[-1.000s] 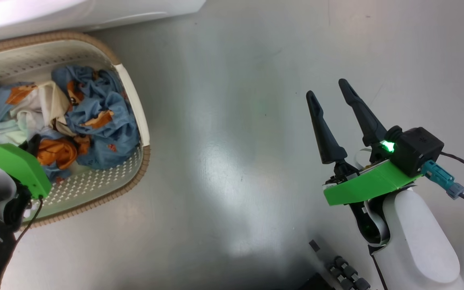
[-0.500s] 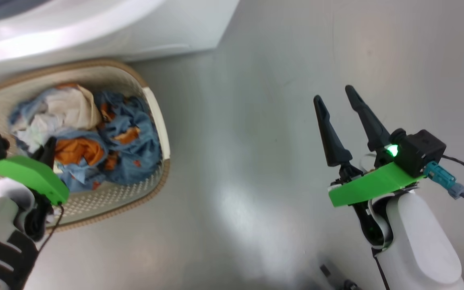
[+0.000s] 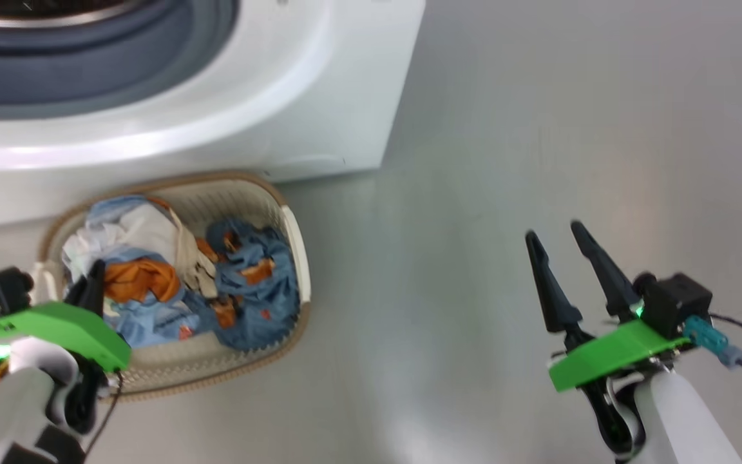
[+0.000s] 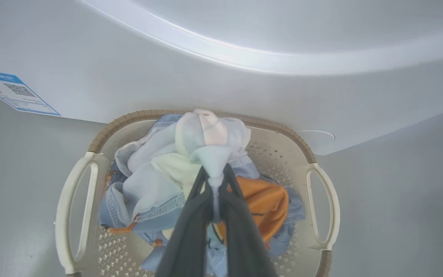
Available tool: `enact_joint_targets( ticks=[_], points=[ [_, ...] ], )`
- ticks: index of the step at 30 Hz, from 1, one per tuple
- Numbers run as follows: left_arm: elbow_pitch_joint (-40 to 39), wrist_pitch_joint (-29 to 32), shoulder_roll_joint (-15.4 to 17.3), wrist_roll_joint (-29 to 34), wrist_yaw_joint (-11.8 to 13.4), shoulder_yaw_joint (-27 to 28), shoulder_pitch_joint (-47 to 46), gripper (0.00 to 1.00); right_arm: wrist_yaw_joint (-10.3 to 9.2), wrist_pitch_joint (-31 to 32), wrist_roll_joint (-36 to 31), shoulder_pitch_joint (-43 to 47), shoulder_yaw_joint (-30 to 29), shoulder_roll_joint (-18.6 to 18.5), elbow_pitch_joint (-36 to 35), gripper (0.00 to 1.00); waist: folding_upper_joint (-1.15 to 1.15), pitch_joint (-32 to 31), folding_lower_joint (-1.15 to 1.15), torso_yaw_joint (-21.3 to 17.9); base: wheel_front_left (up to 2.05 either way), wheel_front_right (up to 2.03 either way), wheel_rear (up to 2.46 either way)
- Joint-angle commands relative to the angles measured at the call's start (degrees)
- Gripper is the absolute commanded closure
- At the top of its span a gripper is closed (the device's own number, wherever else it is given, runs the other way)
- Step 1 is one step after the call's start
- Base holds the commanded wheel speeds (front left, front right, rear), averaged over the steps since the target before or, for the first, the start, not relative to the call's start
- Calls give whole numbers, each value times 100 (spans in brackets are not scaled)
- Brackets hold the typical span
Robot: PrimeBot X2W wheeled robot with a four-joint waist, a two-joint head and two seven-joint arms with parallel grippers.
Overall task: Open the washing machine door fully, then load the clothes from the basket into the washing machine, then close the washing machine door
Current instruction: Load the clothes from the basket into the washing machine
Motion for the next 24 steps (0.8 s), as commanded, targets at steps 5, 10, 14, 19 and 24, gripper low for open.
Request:
enact_joint_targets(
  ticks=[5, 10, 14, 19, 24],
  points=[
    [-675, -76, 96, 753, 9, 966, 666, 100, 9, -27, 139, 430, 69, -145, -32, 0, 0, -948, 0, 310, 0, 0, 0],
    [-1136, -76, -41, 1214, 9, 1407, 1134, 100, 9, -27, 216, 650, 18, -233, 5, 0, 0, -1267, 0, 378, 0, 0, 0],
    [-1647, -76, -170, 1585, 9, 1839, 1607, 100, 9, -27, 282, 885, -23, -306, 22, 0, 0, -1552, 0, 418, 0, 0, 0],
    [-2377, -76, -333, 2034, 9, 2358, 2202, 100, 9, -27, 350, 1127, -71, -385, 23, 0, 0, -1823, 0, 438, 0, 0, 0],
    [-3227, -76, -528, 2503, 9, 2894, 2873, 100, 9, -27, 395, 1367, -148, -452, -7, 0, 0, -2046, 0, 457, 0, 0, 0]
  ],
)
